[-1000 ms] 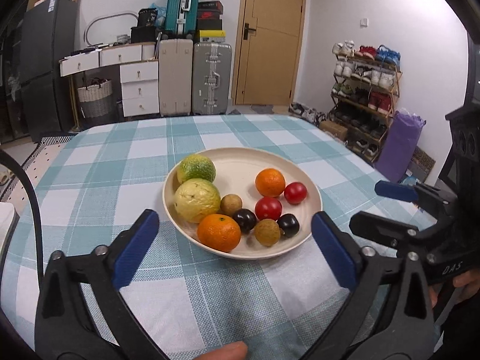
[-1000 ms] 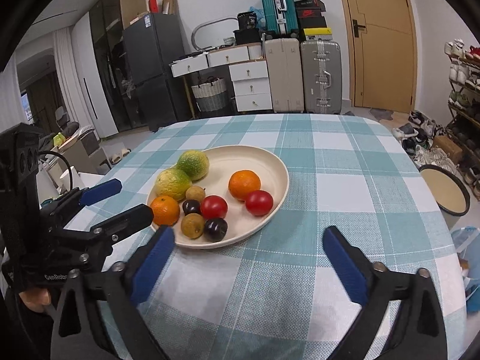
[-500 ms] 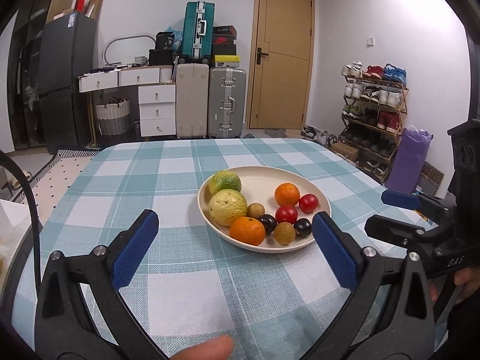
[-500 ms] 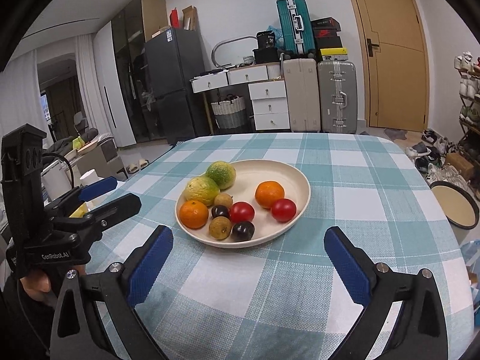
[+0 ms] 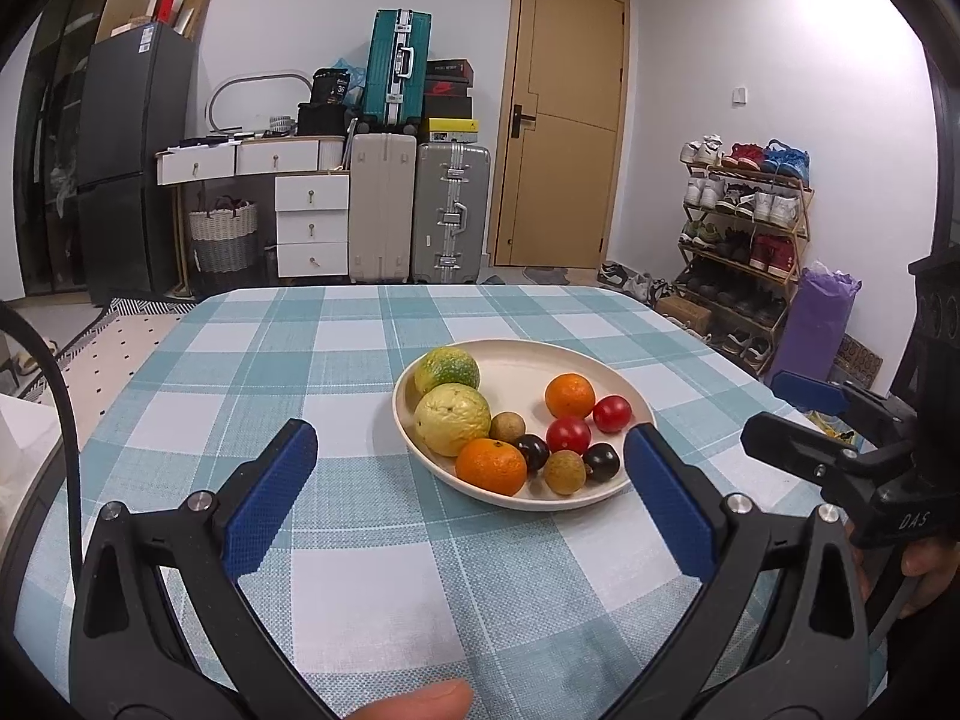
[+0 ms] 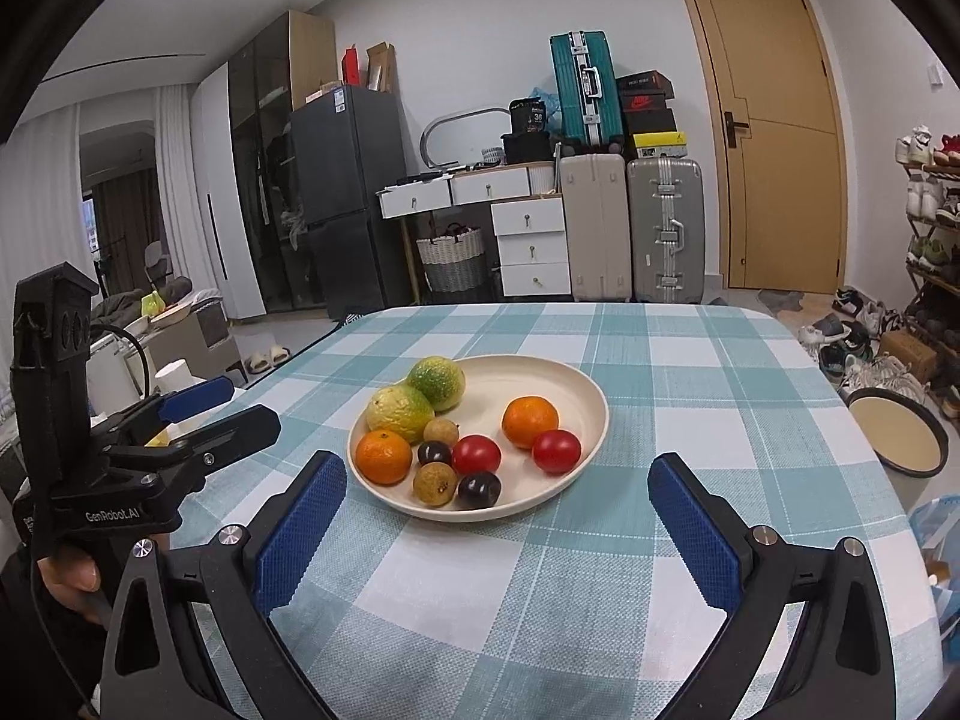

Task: Organize fruits

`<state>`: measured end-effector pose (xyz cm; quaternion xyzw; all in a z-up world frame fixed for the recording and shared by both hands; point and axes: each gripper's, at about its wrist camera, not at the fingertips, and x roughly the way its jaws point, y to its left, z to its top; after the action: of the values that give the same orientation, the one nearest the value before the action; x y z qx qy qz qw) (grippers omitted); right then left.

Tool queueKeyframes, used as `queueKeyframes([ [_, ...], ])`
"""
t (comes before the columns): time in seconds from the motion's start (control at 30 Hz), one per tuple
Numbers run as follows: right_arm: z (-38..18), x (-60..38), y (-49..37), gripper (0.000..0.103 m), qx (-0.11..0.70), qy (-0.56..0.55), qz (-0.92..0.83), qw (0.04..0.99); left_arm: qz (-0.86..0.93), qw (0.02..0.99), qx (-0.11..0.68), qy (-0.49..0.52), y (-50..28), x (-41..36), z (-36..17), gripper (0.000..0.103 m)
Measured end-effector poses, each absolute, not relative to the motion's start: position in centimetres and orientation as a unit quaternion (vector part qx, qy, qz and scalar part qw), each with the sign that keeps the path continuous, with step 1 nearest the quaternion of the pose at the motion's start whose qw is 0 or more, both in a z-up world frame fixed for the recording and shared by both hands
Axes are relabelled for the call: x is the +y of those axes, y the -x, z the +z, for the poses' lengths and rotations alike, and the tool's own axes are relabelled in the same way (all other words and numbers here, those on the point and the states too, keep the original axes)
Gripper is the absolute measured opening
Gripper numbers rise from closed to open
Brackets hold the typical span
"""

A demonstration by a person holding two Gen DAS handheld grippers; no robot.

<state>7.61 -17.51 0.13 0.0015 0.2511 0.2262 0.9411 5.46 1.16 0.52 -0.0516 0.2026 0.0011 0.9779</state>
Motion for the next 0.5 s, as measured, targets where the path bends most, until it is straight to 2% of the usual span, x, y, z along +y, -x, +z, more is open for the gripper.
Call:
queueKeyframes([
  [0.5,0.37,-17.14,-6.91,0.103,0.238,0.016,0.225,0.945,-0.001,0.978,0.204,0.048,-5.77,0.96,0.39,0.102],
])
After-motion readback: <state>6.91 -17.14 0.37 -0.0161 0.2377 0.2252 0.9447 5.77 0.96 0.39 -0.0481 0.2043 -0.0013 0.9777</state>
